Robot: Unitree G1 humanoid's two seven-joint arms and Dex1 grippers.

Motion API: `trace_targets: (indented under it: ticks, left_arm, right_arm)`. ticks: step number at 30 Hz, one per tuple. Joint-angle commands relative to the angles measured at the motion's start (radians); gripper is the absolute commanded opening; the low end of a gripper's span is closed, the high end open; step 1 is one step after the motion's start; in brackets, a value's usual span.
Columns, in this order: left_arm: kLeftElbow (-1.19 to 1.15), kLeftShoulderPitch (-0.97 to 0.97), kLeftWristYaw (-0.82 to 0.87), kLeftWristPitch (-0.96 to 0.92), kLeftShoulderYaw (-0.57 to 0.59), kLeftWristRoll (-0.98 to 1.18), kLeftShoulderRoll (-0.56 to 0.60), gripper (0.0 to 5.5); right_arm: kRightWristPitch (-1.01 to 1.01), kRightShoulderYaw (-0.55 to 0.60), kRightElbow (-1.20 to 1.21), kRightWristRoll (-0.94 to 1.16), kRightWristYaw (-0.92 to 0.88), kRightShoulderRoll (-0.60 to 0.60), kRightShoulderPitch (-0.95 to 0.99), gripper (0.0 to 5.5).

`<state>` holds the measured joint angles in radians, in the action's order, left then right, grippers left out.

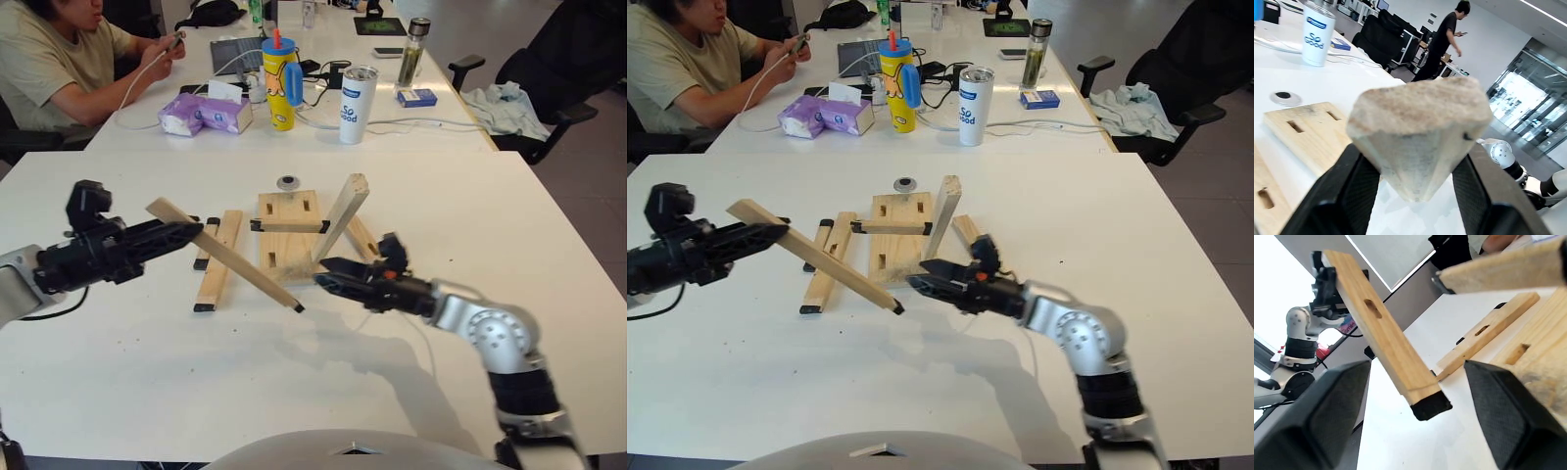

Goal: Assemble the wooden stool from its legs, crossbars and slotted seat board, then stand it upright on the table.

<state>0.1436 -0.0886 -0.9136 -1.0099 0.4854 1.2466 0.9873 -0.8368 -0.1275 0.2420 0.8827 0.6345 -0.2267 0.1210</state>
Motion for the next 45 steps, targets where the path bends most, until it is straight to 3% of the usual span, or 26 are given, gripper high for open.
trace_targets:
  ticks: [1, 6, 17, 25, 29, 37, 45]
  left_arm:
    - [-0.076, -0.071, -0.092, 0.053, -0.003, -0.091, 0.063, 2.07]
    - [-0.111, -0.128, -0.137, 0.093, -0.035, -0.172, 0.057, 2.07]
    - [-0.042, -0.163, -0.074, 0.182, -0.074, -0.269, -0.058, 2.07]
    - [0.014, -0.207, -0.038, 0.283, -0.189, -0.379, -0.158, 2.07]
    - [0.010, -0.228, -0.035, 0.319, -0.228, -0.425, -0.183, 2.07]
    - [-0.090, -0.255, -0.105, 0.394, -0.329, -0.527, -0.219, 2.07]
    - [-0.245, -0.330, -0.230, 0.472, -0.396, -0.652, -0.163, 2.07]
  right_arm:
    - [0.102, -0.043, -0.088, -0.140, -0.172, 0.147, 0.023, 3.55]
    - [0.169, -0.042, -0.211, -0.271, -0.316, 0.246, 0.064, 3.55]
    - [0.150, 0.029, -0.254, -0.383, -0.350, 0.180, 0.109, 3.55]
    - [0.173, -0.120, -0.199, -0.506, -0.242, 0.066, 0.080, 3.55]
    - [0.207, -0.170, -0.189, -0.557, -0.231, 0.067, 0.057, 3.55]
    - [0.223, -0.184, -0.251, -0.614, -0.238, 0.084, 0.055, 3.55]
    - [0.210, -0.193, -0.266, -0.629, -0.221, 0.084, 0.053, 3.55]
